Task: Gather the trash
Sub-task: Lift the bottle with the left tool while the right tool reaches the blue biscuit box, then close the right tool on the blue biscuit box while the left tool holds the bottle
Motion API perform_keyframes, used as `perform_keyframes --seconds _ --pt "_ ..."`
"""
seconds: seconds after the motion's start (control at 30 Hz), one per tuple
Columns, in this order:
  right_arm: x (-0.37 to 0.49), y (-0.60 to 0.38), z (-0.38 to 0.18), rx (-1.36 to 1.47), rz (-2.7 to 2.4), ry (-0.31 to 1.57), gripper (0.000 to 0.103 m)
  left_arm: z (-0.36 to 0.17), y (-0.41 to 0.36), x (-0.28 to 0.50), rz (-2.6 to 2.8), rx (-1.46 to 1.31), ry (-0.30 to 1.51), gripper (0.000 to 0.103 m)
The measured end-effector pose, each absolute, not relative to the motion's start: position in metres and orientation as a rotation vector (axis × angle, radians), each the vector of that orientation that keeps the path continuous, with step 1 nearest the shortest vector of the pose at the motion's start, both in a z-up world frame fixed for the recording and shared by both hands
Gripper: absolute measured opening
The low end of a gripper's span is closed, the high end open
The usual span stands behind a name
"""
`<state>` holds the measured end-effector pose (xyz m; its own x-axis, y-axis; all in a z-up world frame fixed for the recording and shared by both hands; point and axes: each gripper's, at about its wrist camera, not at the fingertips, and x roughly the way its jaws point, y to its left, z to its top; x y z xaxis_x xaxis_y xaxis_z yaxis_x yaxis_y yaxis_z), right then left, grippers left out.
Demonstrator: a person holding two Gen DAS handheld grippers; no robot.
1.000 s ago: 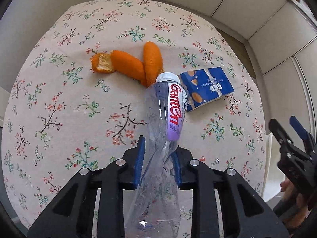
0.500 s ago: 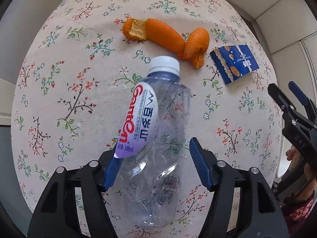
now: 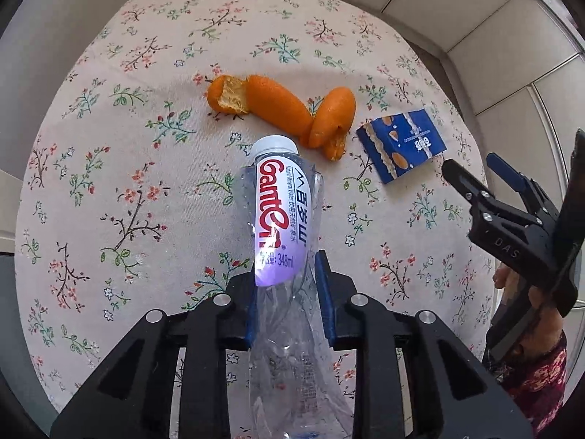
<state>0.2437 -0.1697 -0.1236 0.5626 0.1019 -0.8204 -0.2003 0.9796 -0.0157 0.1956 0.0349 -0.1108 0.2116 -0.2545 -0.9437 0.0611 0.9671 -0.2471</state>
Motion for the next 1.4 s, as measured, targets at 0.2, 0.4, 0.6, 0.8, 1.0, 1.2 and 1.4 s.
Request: perform_keyframes --seconds 0.2,0.4,0.6,0.8,1.0,1.2,1.4 --pt "0.262 -0.165 -0.129 -0.007 0.227 0.994 0.096 -0.080 0.044 0.186 -0.195 -0.156 1.262 0.025" --pt "0.285 -0.173 -0.132 0.064 0.212 1.031 0.096 -0.061 0.051 0.180 -0.200 -0.178 1.208 0.025" --pt "0.292 -0.206 -0.156 0.455 0.054 1.196 0.096 -0.066 0.054 0.188 -0.160 -0.211 1.199 0.025" --pt "0.303 -0.186 -0.160 0.544 -0.086 1.198 0.096 -0.062 0.050 0.189 -0.172 -0.220 1.189 0.026" --pt "0.304 -0.159 -0.165 0.475 -0.116 1.206 0.090 -0.061 0.060 0.190 -0.153 -0.235 1.180 0.026" --pt "0.295 -0.173 -0.159 0.456 -0.021 1.175 0.031 -0.053 0.064 0.186 -0.150 -0.254 1.149 0.026" --pt "0.281 -0.186 -0.149 0.491 0.040 1.156 0.026 -0.052 0.068 0.182 -0.149 -0.273 1.146 0.026"
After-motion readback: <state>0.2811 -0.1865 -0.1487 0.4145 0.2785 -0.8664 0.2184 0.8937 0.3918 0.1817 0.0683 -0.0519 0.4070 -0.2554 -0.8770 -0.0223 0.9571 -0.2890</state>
